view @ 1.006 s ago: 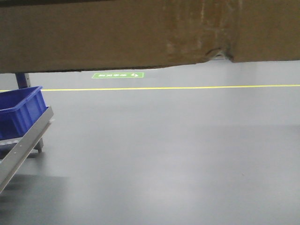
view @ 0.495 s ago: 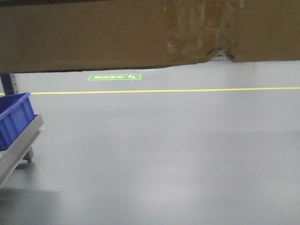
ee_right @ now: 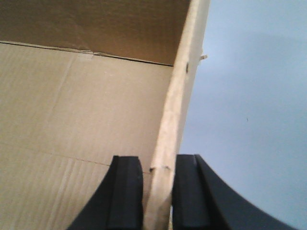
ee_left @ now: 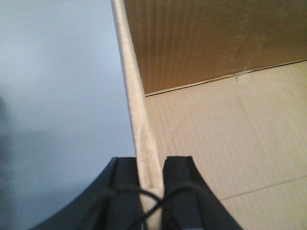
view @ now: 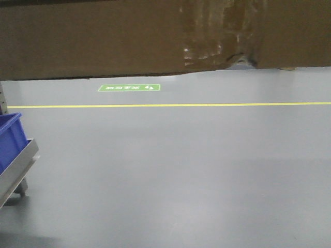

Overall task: Grab carton from right shelf to conveyor
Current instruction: 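Hold the carton with both grippers while the base drives to the conveyor, then carry the carton over the grey belt conveyor with both grippers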

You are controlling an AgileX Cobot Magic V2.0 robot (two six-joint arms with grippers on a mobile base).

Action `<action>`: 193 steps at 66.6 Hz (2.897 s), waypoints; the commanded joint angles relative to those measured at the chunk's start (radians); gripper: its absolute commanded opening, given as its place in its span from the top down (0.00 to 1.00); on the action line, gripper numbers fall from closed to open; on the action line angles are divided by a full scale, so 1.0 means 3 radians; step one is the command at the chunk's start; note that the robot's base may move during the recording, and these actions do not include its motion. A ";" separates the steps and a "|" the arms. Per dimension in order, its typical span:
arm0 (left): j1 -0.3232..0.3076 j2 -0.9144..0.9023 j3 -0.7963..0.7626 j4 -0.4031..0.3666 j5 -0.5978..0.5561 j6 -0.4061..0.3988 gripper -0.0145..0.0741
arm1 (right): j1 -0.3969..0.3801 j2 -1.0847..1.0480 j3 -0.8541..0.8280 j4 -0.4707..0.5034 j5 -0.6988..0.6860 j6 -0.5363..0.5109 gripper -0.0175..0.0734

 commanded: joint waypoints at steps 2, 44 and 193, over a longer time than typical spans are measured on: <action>-0.0033 -0.0037 -0.0010 -0.0044 -0.0101 0.0024 0.86 | -0.0010 -0.0036 -0.0019 0.0048 -0.0212 -0.0038 0.88; -0.0033 -0.0037 -0.0010 -0.0038 -0.0101 0.0024 0.86 | -0.0010 -0.0036 -0.0019 0.0048 -0.0300 -0.0038 0.88; -0.0033 -0.0037 -0.0010 0.0743 -0.0101 0.0024 0.86 | -0.0010 -0.0024 -0.0019 0.0048 -0.0878 -0.0038 0.88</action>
